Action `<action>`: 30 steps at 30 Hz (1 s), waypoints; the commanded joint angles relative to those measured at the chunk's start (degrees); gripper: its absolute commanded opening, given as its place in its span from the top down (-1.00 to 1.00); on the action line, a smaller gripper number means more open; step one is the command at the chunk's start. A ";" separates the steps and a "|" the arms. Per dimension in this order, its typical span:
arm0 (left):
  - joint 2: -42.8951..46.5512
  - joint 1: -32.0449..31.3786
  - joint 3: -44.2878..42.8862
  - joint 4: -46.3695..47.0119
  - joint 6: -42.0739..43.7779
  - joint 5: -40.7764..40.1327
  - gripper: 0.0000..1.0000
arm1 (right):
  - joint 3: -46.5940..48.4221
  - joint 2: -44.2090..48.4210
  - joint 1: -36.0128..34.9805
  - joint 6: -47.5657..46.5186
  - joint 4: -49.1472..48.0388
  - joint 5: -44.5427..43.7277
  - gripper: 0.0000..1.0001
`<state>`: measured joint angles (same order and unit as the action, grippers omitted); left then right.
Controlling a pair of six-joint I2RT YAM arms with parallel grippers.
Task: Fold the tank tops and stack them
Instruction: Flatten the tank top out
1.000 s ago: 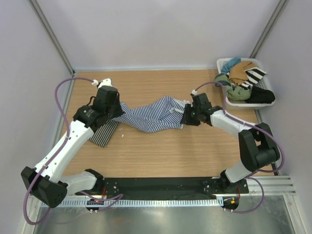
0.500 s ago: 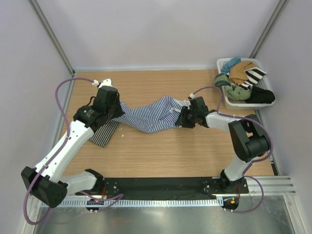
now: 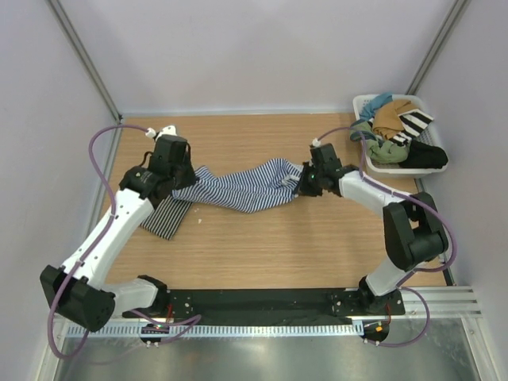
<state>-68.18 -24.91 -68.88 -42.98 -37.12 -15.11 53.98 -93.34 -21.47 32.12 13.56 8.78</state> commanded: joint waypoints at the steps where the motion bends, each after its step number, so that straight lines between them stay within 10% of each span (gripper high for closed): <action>1: -4.49 3.98 -4.74 3.17 -0.84 2.54 1.00 | 14.46 3.26 2.65 -4.60 7.86 -4.91 0.97; 9: -5.32 8.29 -19.71 -0.97 -1.37 6.05 1.00 | 36.01 7.19 6.71 -8.56 22.46 -2.10 0.95; 21: 25.02 6.19 -1.44 3.35 -7.52 20.30 1.00 | 29.25 37.61 6.62 -10.85 38.55 6.52 0.93; 30: 12.04 6.27 -10.30 2.54 -7.09 10.82 1.00 | 37.69 23.75 7.58 -11.73 38.48 -2.10 0.98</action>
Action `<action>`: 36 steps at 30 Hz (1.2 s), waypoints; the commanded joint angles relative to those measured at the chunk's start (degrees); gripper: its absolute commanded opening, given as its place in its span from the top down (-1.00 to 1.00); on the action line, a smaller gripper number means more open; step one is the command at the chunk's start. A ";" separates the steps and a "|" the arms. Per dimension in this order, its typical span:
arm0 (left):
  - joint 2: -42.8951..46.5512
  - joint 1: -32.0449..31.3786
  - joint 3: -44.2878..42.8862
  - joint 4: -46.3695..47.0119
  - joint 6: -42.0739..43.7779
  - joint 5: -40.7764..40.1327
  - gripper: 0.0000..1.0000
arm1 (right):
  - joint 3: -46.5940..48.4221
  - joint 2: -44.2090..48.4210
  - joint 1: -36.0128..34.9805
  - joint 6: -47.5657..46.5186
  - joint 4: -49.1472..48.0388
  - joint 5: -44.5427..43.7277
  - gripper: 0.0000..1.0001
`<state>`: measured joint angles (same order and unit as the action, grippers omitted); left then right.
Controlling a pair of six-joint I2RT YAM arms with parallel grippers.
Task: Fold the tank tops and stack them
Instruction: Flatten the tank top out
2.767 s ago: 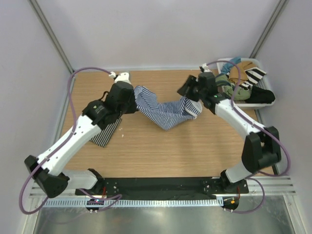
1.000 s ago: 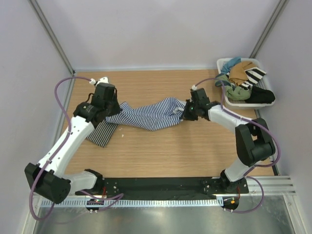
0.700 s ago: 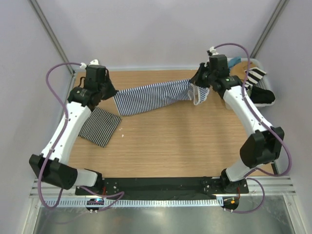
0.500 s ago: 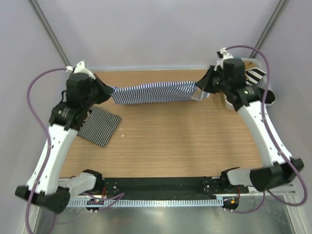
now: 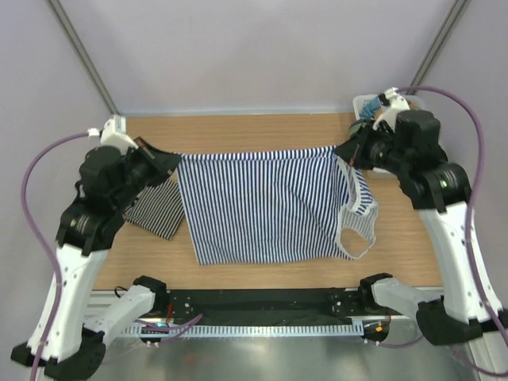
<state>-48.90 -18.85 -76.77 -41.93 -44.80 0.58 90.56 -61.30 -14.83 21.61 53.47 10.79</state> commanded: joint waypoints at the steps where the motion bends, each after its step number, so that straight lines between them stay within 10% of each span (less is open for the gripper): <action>1: -10.13 0.57 -2.68 2.20 0.76 -5.15 1.00 | 1.37 -13.45 2.34 -1.21 -3.44 -3.41 0.98; 7: -32.63 3.72 -4.78 11.42 -0.29 -6.38 1.00 | 4.08 -32.80 10.16 2.90 -18.89 5.28 0.72; 8: -36.31 4.17 -6.97 14.39 -0.38 -6.29 1.00 | 8.53 -39.88 10.87 3.52 -20.06 5.21 -0.05; 9: -39.83 4.52 -8.73 15.29 -0.21 -5.94 0.94 | 11.62 -43.00 10.96 3.79 -20.25 4.86 -0.29; 12: -57.29 5.49 -18.80 13.30 0.41 -5.50 -0.15 | 19.91 -50.39 11.05 4.58 -16.83 4.68 -0.61; 22: -54.29 4.26 -13.15 14.07 0.76 -1.65 -0.29 | -3.80 -35.74 10.96 1.33 -20.51 -2.43 0.11; 29: -47.25 -0.48 0.28 15.30 0.94 -0.75 -0.15 | -18.11 -30.91 10.79 1.33 -21.38 -7.44 -0.24; 36: -46.37 -2.33 7.86 16.80 1.64 -1.36 -0.01 | -23.06 -33.35 8.07 -0.16 -23.85 -13.06 -0.10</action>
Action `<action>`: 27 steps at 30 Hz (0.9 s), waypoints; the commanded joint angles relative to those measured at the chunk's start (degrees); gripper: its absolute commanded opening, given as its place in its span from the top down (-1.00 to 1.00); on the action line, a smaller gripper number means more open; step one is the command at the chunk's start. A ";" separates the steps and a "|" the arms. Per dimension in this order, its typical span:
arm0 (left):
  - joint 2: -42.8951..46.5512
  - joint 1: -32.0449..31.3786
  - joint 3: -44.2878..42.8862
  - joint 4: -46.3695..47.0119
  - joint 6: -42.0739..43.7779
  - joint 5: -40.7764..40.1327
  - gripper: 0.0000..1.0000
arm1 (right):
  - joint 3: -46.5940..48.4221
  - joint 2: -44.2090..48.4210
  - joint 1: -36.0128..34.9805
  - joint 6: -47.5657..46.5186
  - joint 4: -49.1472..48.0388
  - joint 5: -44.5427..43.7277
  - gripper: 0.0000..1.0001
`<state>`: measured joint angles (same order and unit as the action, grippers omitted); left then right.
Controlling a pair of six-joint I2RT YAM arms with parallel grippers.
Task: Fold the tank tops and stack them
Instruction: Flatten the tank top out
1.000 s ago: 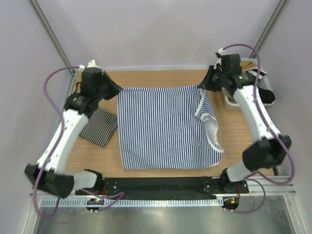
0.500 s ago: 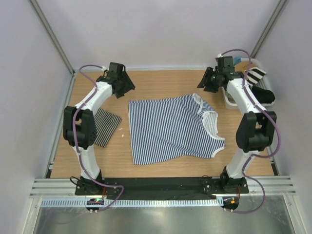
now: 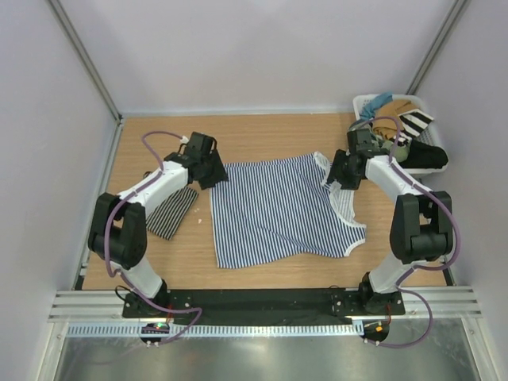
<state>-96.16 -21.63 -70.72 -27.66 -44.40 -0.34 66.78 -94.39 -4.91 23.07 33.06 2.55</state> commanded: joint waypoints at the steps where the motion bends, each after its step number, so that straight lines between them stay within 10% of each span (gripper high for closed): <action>1: 0.45 0.45 2.33 2.61 1.42 -0.89 0.03 | 0.72 -0.96 -2.30 -1.62 -3.61 -5.61 -0.10; 12: -4.12 0.88 4.10 4.10 2.74 -0.80 0.18 | 3.70 -9.23 -3.97 -0.92 -5.10 -10.46 -0.15; 20: -4.21 1.15 3.31 4.02 3.53 -1.24 0.35 | 5.37 -8.27 -4.06 -0.04 -5.46 -12.30 0.85; 27: -6.41 1.33 2.96 4.19 3.71 -2.47 0.40 | 10.38 -6.07 -2.57 -0.13 -2.74 -14.59 0.83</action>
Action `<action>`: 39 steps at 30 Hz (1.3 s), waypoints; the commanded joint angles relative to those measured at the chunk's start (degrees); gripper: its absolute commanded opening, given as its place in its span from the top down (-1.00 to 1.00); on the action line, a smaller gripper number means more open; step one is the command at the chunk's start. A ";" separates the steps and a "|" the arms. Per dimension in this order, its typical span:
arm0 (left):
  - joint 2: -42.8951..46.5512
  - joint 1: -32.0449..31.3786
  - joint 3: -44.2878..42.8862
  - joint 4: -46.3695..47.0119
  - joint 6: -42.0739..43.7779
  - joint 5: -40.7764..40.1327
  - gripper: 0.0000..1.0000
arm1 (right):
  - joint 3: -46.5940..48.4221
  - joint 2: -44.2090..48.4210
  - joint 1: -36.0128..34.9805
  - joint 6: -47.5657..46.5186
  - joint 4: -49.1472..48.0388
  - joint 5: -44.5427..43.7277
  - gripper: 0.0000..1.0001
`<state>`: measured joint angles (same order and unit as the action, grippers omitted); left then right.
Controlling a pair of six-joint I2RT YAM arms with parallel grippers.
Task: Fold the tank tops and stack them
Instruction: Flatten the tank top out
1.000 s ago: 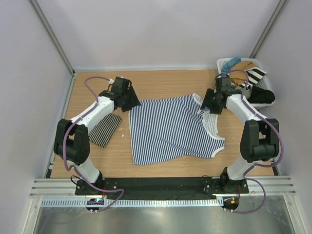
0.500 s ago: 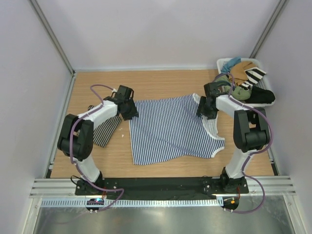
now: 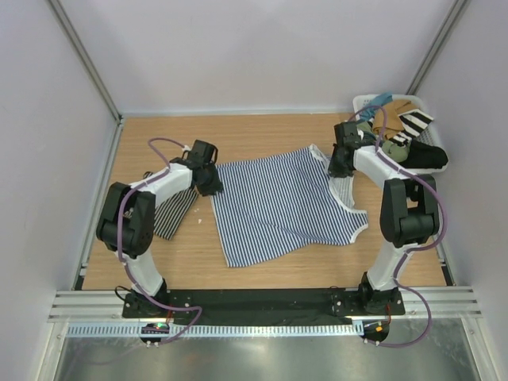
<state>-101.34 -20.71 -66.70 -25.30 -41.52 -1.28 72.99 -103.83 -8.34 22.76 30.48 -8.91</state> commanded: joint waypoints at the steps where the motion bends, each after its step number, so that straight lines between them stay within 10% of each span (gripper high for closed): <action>1: -2.19 0.49 -1.24 1.83 0.91 -1.62 0.40 | 5.22 2.59 1.04 0.00 0.45 -3.13 0.82; 19: -7.90 0.41 -4.40 -1.15 2.14 -4.43 0.28 | 4.70 1.35 1.04 -0.09 -0.25 -1.99 0.80; 29: -11.42 0.32 -6.87 -2.56 3.10 -7.51 1.00 | 4.53 1.09 1.04 -0.53 -0.86 -2.08 0.50; 39: -10.63 4.88 -11.00 -7.83 8.38 -10.24 1.00 | 3.83 1.18 -0.71 -2.20 -1.04 -0.15 0.18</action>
<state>-111.63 -18.46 -75.70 -29.80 -36.23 -8.78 76.82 -103.72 -7.70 21.89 31.24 -9.41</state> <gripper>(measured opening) 0.003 0.400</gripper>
